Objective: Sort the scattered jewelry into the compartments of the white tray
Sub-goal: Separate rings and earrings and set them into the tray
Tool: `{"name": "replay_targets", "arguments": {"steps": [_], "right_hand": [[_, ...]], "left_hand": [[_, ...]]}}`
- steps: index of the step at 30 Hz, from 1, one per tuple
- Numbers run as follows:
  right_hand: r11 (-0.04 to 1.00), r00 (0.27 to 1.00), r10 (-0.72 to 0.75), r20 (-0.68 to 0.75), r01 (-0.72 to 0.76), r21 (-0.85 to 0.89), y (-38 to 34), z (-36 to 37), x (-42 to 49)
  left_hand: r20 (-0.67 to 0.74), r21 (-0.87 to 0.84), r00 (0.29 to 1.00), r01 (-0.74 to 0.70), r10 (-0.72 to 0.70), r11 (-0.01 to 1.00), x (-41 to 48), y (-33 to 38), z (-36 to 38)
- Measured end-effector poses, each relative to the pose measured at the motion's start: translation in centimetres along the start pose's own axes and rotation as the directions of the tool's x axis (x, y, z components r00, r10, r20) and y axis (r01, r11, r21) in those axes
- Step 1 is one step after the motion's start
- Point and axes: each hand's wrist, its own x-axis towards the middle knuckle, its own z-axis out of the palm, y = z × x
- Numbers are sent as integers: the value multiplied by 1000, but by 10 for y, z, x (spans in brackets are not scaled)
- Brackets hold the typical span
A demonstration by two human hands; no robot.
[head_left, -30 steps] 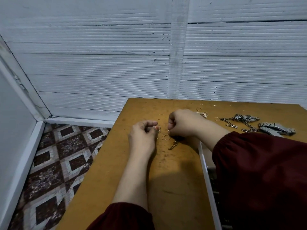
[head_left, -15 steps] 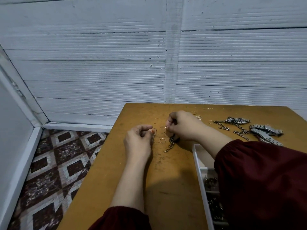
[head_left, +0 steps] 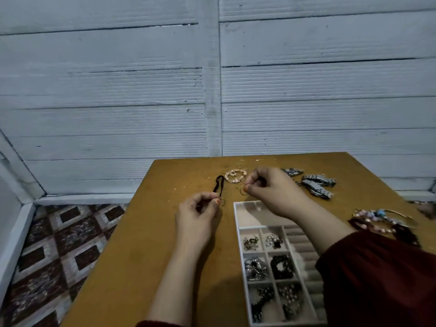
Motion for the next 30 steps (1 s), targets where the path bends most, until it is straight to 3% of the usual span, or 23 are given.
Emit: {"name": "replay_targets", "arguments": {"steps": [8, 15, 22, 30], "right_hand": [[961, 967, 125, -221, -62, 270, 37, -41, -66], [895, 893, 293, -342, -130, 428, 65, -43, -110], [873, 887, 267, -377, -57, 484, 81, -33, -118], [876, 884, 226, -409, -1, 482, 88, -29, -120]], "left_hand": [[113, -3, 992, 50, -49, 999, -48, 16, 36], [240, 198, 968, -121, 71, 973, -75, 31, 70], [265, 443, 959, -217, 104, 870, -86, 29, 82], [300, 507, 942, -293, 152, 811, -83, 29, 86]]}}
